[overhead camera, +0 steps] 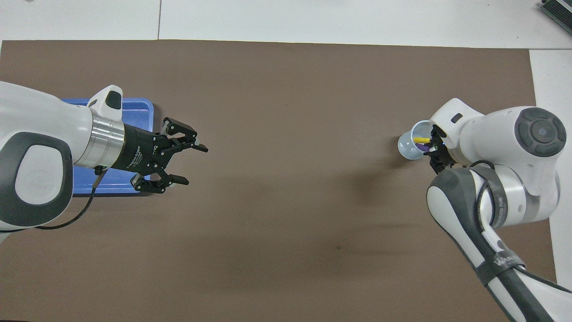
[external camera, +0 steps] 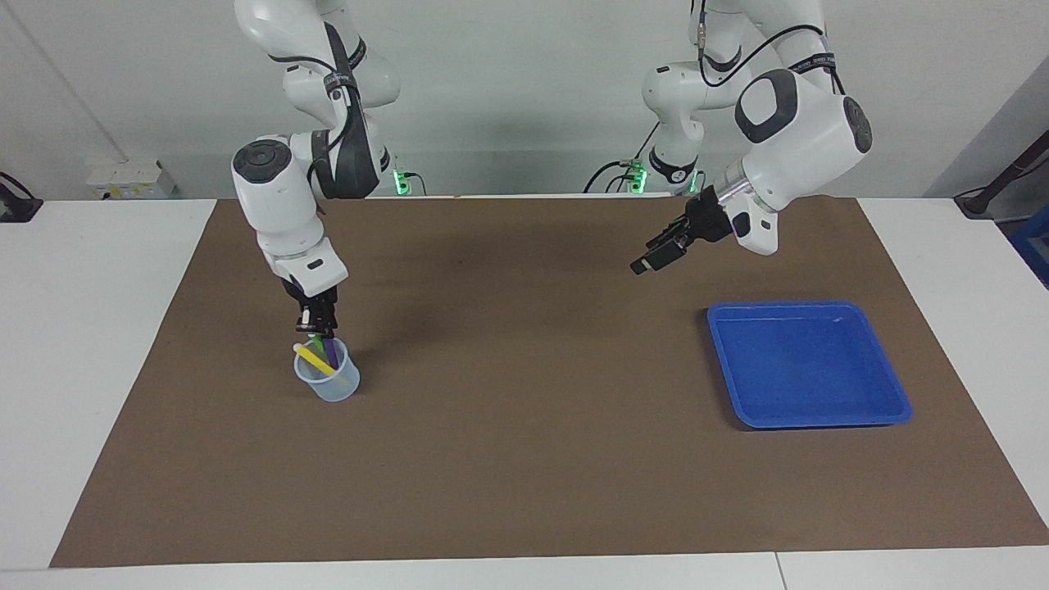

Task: Right arm passes pens to left for tray arrangement
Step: 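Grasp a purple pen in the cup while the left gripper rises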

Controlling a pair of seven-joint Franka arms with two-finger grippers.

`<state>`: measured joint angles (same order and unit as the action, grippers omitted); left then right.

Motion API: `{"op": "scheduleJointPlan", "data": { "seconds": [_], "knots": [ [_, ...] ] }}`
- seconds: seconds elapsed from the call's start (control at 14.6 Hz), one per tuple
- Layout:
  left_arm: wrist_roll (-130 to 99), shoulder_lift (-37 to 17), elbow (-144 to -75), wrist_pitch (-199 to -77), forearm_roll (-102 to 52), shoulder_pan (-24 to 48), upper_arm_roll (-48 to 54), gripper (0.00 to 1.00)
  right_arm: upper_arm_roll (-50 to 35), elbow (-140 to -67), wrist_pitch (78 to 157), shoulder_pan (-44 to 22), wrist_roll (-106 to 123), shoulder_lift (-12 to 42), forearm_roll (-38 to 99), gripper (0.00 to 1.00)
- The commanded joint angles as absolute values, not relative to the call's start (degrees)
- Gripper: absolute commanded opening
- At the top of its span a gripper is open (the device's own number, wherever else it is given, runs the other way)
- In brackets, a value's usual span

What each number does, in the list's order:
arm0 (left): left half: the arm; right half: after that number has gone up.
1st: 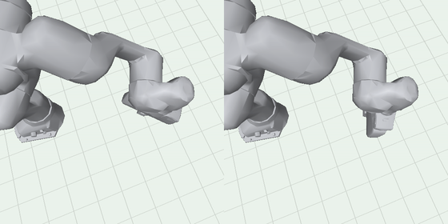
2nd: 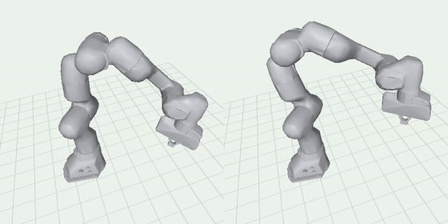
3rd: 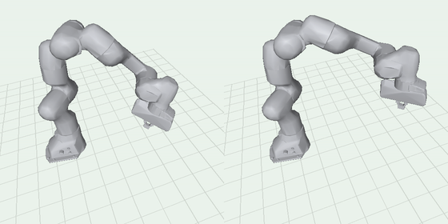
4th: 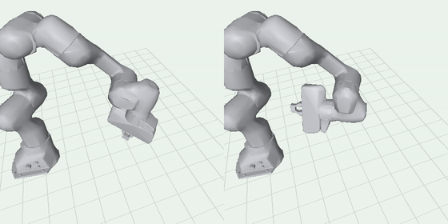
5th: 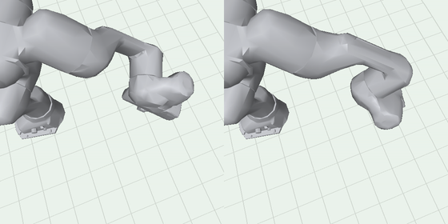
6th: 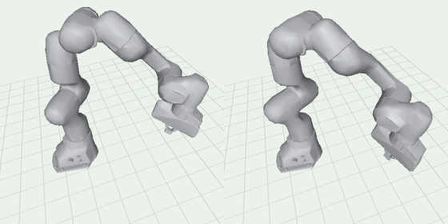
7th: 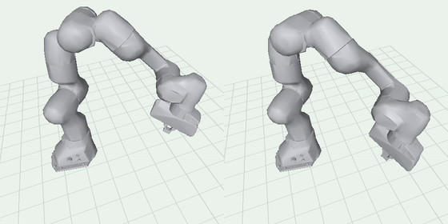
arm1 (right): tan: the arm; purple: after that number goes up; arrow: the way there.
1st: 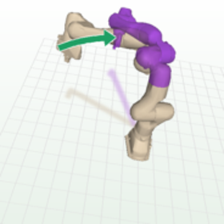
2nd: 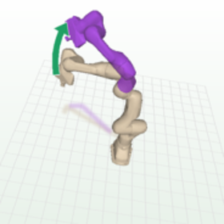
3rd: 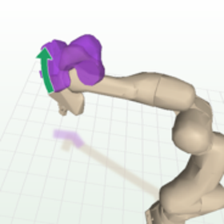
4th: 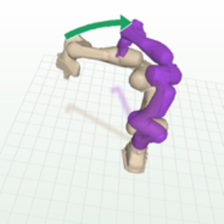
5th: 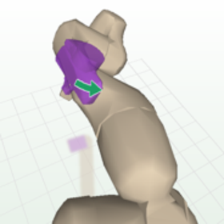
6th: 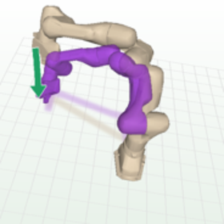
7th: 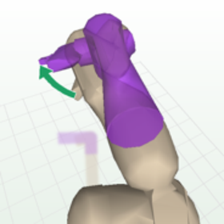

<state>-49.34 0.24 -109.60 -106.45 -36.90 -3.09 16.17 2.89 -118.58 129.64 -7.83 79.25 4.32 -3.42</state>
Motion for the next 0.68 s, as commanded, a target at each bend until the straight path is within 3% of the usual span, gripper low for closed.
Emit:
{"op": "scheduleJointPlan", "data": {
  "seconds": [0.0,0.62],
  "knots": [
    [-50.1,2.1,-111.4,-105.2,-37.8,-3.0,15.4,0.83,2.7,-119.4,131.0,-7.2,80.5,4.1,-4.4,0.11],
    [-50.0,2.9,-112.6,-101.8,-37.7,-3.9,15.1,0.9,2.7,-119.4,132.5,-7.0,80.7,4.3,-4.5,0.17]
  ]
}}
